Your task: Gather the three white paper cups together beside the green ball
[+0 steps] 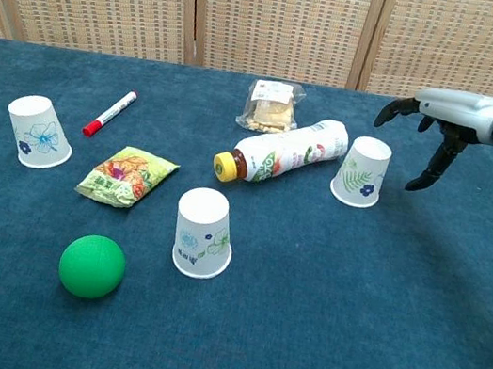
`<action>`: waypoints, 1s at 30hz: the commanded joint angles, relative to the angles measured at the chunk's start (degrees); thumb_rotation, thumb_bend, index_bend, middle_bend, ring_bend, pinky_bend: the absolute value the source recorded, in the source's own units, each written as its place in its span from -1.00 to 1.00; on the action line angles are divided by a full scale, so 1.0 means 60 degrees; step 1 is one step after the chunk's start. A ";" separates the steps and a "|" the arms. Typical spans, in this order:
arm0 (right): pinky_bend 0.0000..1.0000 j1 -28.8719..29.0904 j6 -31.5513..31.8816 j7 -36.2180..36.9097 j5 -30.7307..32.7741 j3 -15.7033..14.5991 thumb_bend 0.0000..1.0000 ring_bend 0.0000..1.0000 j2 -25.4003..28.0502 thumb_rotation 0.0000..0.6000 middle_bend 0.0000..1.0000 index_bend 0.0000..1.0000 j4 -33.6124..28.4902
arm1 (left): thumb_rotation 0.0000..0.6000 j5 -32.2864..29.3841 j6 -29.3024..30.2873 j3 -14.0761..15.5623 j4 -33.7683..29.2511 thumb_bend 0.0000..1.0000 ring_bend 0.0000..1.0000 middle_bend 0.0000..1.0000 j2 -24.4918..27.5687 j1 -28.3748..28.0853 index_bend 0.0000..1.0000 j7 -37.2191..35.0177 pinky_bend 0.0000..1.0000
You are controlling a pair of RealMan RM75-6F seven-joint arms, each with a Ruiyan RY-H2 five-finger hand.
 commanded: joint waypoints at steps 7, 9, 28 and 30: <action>-0.40 0.0543 -0.0027 0.0033 0.0132 -0.0072 -0.55 -0.59 -0.0977 1.00 -0.43 -0.45 0.1082 | 1.00 -0.0113 -0.0081 -0.0040 0.0078 -1.00 -1.00 -1.00 -0.0030 -0.0038 -1.00 0.0025 -1.00; -0.34 0.0587 0.0051 0.0135 0.0082 -0.0072 -0.51 -0.53 -0.1131 1.00 -0.38 -0.40 0.1234 | 1.00 -0.0127 -0.0110 -0.0041 0.0105 -1.00 -1.00 -1.00 -0.0034 -0.0051 -1.00 0.0029 -1.00; 0.05 0.0169 0.0873 0.0585 -0.0581 -0.0265 -0.12 0.02 0.0063 1.00 0.11 0.04 -0.1081 | 1.00 -0.0066 -0.0258 0.0030 -0.0039 -1.00 -1.00 -1.00 0.0127 -0.0080 -1.00 -0.0040 -1.00; 0.05 0.0079 0.0947 0.0457 -0.0735 -0.0380 -0.11 0.02 0.0449 1.00 0.11 0.04 -0.1788 | 1.00 0.0009 -0.0219 0.0056 -0.0078 -1.00 -1.00 -1.00 0.0149 -0.0058 -1.00 -0.0069 -1.00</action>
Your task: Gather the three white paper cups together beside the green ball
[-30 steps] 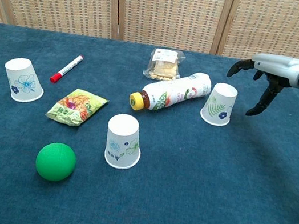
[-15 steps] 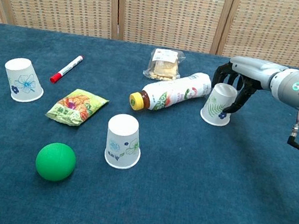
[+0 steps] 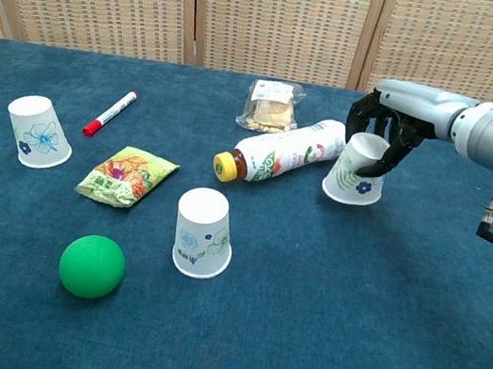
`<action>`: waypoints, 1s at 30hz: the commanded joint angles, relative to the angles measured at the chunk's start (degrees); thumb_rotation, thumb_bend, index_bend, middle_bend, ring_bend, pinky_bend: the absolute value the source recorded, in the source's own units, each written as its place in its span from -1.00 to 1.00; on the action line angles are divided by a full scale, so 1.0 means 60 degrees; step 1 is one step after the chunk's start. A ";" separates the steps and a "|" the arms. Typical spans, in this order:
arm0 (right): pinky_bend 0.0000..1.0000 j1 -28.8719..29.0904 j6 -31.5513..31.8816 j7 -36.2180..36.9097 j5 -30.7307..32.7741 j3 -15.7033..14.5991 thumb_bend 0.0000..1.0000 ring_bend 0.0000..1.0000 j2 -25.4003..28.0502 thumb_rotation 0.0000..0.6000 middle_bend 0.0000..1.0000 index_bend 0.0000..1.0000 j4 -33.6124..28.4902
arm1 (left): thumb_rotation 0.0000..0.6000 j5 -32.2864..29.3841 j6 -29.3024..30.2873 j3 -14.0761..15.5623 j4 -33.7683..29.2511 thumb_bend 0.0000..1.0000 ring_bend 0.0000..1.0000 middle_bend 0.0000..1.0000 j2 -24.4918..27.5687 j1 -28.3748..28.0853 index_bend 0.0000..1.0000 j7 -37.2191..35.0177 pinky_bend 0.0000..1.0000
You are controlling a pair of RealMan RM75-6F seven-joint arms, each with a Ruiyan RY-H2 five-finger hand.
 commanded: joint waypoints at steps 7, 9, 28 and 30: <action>0.05 -0.0463 0.0511 -0.1438 -0.0896 -0.0894 -0.11 0.02 0.1905 1.00 0.11 0.01 -0.4181 | 1.00 0.0515 0.0177 0.0166 -0.0240 -1.00 -1.00 -1.00 0.0155 0.0104 -1.00 -0.0219 -1.00; 0.05 -0.0398 0.0494 -0.1830 -0.0796 -0.0995 -0.11 0.02 0.1804 1.00 0.11 0.01 -0.4483 | 1.00 0.0646 0.0224 0.0186 -0.0296 -1.00 -1.00 -1.00 0.0197 0.0121 -1.00 -0.0302 -1.00; 0.05 0.0596 0.0447 -0.3856 0.0679 -0.0942 -0.10 0.02 -0.0054 1.00 0.10 0.01 -0.3728 | 1.00 0.0936 0.0214 0.0175 -0.0265 -1.00 -1.00 -1.00 0.0522 0.0216 -1.00 -0.1165 -1.00; 0.05 0.0678 0.0463 -0.3956 0.0740 -0.0921 -0.10 0.02 -0.0132 1.00 0.10 0.01 -0.3743 | 1.00 0.0942 0.0188 0.0174 -0.0266 -1.00 -1.00 -1.00 0.0530 0.0206 -1.00 -0.1181 -1.00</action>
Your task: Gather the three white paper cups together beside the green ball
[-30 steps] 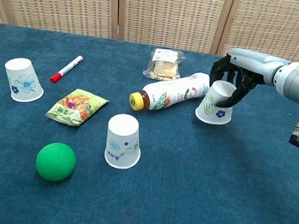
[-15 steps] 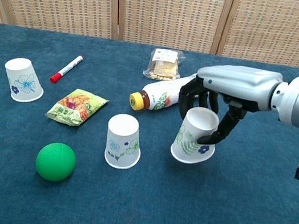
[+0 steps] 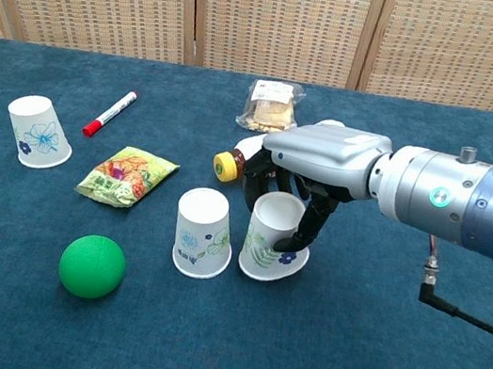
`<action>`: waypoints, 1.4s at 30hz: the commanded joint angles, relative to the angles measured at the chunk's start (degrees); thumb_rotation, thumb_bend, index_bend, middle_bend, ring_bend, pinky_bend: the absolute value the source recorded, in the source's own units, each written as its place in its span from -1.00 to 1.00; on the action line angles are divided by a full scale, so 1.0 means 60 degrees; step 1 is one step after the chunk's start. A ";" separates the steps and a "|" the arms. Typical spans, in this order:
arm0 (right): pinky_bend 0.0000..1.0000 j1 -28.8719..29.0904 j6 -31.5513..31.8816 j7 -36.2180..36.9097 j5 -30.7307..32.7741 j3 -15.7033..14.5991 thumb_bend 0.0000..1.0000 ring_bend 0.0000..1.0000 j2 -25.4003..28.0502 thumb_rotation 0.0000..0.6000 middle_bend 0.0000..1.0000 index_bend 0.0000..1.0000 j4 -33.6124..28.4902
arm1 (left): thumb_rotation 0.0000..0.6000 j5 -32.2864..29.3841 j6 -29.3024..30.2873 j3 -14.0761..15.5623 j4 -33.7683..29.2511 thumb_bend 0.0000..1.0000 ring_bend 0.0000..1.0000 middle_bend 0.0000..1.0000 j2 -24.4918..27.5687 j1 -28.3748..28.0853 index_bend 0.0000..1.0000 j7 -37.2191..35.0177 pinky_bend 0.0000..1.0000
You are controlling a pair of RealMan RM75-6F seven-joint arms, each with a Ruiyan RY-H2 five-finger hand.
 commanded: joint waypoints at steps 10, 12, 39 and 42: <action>-0.62 0.0244 0.0177 -0.0460 0.0402 -0.0028 -0.78 -0.81 -0.0302 1.00 -0.88 -0.91 0.0164 | 1.00 0.0060 -0.0004 0.0022 -0.0050 -1.00 -1.00 -1.00 0.0048 0.0015 -1.00 -0.0035 -1.00; -0.70 0.0260 0.0068 -0.0512 0.0719 -0.0042 -0.87 -0.93 -0.0154 1.00 -0.99 -1.00 -0.0027 | 1.00 0.0066 -0.0004 0.0025 -0.0049 -1.00 -1.00 -1.00 0.0058 0.0021 -1.00 -0.0052 -1.00; -1.00 -0.4394 0.5656 0.3292 -0.3357 -0.2036 -0.94 -1.00 0.4034 1.00 -0.99 -1.00 0.0181 | 1.00 0.0548 -0.2184 -0.0562 0.0862 -1.00 -1.00 -1.00 -0.0840 -0.2116 -1.00 0.0527 -1.00; -1.00 -0.5076 0.6421 0.3331 -0.3523 -0.2139 -1.00 -1.00 0.3728 1.00 -1.00 -1.00 0.0586 | 1.00 0.0314 -0.3159 -0.0711 0.1146 -1.00 -1.00 -1.00 -0.1125 -0.2850 -1.00 0.0692 -1.00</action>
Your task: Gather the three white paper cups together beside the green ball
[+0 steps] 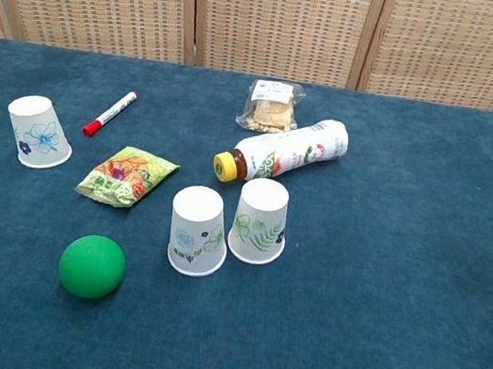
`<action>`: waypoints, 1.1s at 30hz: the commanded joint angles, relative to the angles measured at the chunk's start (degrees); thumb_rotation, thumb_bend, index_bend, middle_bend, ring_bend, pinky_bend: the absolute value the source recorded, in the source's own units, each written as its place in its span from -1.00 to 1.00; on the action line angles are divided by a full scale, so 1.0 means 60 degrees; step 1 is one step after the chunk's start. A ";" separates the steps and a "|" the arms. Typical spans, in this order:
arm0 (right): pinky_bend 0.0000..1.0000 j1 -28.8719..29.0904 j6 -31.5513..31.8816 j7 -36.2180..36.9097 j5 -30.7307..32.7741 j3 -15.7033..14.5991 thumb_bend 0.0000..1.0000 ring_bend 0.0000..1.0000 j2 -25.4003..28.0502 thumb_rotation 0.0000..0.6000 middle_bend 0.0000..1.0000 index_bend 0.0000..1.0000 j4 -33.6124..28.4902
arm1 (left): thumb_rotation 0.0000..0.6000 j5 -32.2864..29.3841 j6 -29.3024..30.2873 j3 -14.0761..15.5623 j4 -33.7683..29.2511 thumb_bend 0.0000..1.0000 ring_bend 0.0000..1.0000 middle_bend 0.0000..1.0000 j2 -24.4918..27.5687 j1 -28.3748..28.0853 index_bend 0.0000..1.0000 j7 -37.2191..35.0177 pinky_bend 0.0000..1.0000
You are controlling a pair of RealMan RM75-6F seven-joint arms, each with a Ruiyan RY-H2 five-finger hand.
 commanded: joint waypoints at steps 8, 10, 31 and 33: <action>-1.00 -0.2131 0.2023 -0.0048 -0.0880 -0.0500 -1.00 -1.00 -0.0574 1.00 -1.00 -1.00 0.0504 | 1.00 -0.1026 -0.2479 -0.0346 0.1103 -1.00 -1.00 -1.00 -0.1059 -0.2023 -0.98 0.1049 -0.99; -1.00 -0.2168 0.1896 0.0051 -0.0822 -0.0408 -1.00 -1.00 -0.0554 1.00 -1.00 -1.00 0.0611 | 1.00 -0.1306 -0.2658 -0.0312 0.1260 -1.00 -1.00 -1.00 -0.1166 -0.2179 -0.95 0.1279 -0.97; -1.00 -0.2487 0.1476 0.0181 -0.1015 0.0163 -1.00 -1.00 -0.0585 1.00 -1.00 -1.00 0.0708 | 1.00 -0.2236 -0.3620 -0.0065 0.3845 -1.00 -0.83 -0.89 -0.2336 -0.2755 -0.61 0.0361 -0.69; -1.00 -0.2507 0.1452 0.0167 -0.1024 0.0192 -1.00 -1.00 -0.0595 1.00 -1.00 -1.00 0.0703 | 1.00 -0.2236 -0.3673 -0.0052 0.3995 -1.00 -0.82 -0.89 -0.2417 -0.2809 -0.61 0.0333 -0.69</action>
